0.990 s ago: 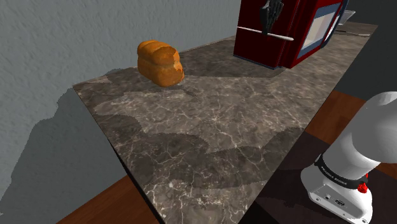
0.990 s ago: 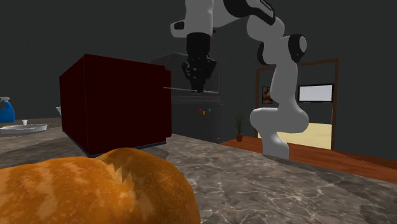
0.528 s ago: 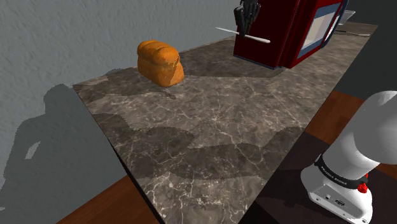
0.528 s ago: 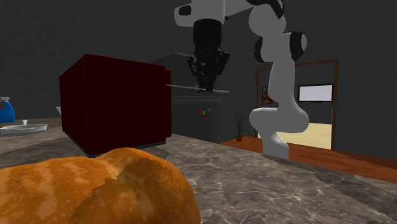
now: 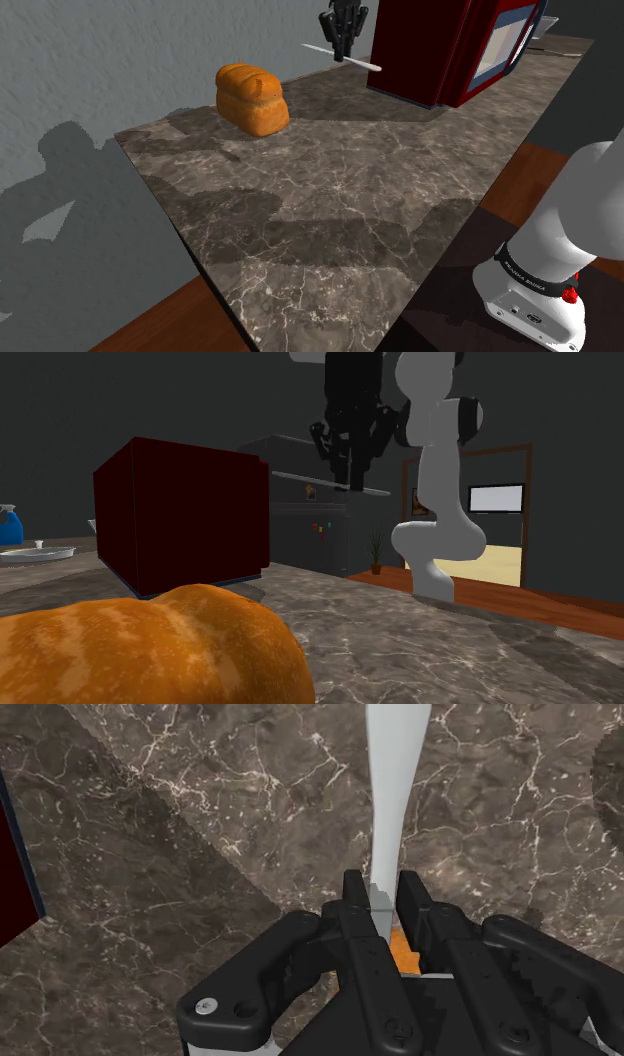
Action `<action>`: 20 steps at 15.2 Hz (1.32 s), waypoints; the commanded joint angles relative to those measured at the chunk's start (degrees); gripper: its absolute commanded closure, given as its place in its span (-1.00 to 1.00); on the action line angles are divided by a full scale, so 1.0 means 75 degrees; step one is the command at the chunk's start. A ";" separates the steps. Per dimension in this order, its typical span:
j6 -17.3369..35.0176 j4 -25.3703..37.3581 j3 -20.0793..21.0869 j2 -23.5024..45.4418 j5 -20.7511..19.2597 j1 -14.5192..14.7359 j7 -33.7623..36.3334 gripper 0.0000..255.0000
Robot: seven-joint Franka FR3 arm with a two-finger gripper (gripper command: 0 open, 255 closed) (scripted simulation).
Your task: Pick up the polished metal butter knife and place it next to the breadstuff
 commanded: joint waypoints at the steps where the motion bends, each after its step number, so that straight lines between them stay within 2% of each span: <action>1: -0.0060 0.0515 0.0150 0.0464 -0.0019 0.0121 0.0282 1.00; 5: -0.0328 0.1724 0.0439 0.1433 -0.0126 0.0429 0.0863 1.00; 7: -0.0564 0.2596 0.0583 0.2089 -0.0229 0.0642 0.1190 1.00; 20: 0.0904 0.0811 0.0556 0.1768 -0.0184 0.0599 0.1213 1.00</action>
